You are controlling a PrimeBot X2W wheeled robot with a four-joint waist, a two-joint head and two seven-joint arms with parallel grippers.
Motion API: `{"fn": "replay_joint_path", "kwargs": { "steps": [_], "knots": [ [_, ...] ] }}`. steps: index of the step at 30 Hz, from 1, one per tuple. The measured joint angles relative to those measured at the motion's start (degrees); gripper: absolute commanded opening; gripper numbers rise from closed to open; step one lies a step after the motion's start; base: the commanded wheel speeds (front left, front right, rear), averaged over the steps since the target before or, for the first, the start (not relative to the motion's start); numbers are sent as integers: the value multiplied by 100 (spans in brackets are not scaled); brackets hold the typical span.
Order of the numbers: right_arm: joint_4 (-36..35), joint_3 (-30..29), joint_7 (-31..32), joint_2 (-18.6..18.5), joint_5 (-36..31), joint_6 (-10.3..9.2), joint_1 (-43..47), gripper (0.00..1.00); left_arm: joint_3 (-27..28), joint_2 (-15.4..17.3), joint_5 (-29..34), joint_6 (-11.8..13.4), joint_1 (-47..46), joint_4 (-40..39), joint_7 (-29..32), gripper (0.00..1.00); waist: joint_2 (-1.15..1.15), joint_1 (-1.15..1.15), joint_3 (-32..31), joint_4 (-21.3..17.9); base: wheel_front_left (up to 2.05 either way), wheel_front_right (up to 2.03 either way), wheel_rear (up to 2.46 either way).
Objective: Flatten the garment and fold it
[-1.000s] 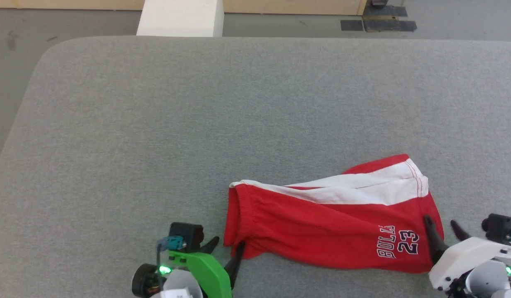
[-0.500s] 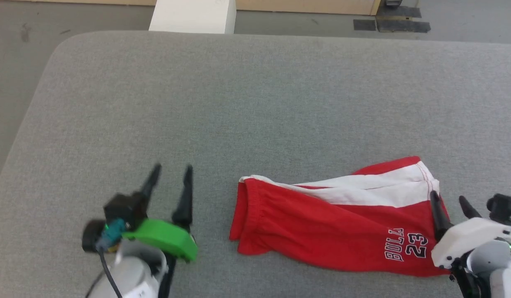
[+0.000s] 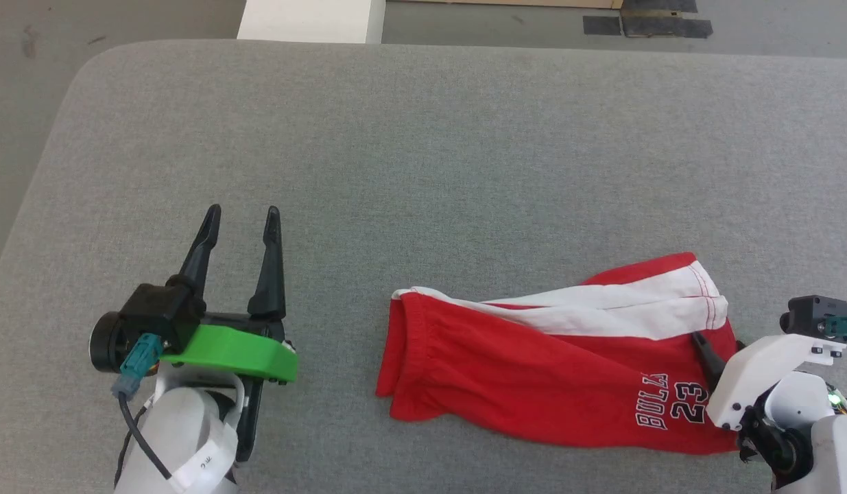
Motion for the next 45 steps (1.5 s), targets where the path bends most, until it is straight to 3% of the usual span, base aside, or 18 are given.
{"fn": "replay_joint_path", "kwargs": {
  "steps": [1,2,8,15,19,25,30,33,39,45],
  "knots": [
    [-12,5,5,-7,22,0,0,20,52,-37,60,-45,4,0,0,100,0,0,-8,0,0,0,0],
    [-22,3,1,-7,68,0,4,0,112,-86,118,-102,12,1,0,100,0,0,-18,1,0,0,0],
    [-192,-332,-227,53,20,1,110,0,393,-305,312,-304,131,70,0,100,0,0,-119,1,0,0,0],
    [-493,-1238,-505,46,-582,1,211,0,541,-477,458,-465,272,169,0,100,0,0,-215,2,0,0,0],
    [-742,-1211,-517,43,-717,0,328,0,580,-528,491,-516,304,242,0,100,0,0,-243,17,0,0,0],
    [-2028,-136,16,41,-162,0,871,0,612,-573,530,-584,353,301,-1,100,0,0,-289,83,0,0,0],
    [-3487,1147,837,41,183,0,1433,0,609,-616,544,-634,363,363,0,100,0,0,-325,158,0,0,0],
    [-3945,1858,1152,42,197,0,1464,0,606,-649,554,-638,361,368,-1,100,0,0,-321,210,0,0,0],
    [-3553,3030,1323,42,132,0,964,0,612,-673,555,-653,345,365,0,100,0,0,-248,301,0,0,0],
    [-2313,3743,1210,44,278,0,215,0,604,-697,555,-684,336,375,0,100,0,0,-122,408,0,0,0]
  ]
}}
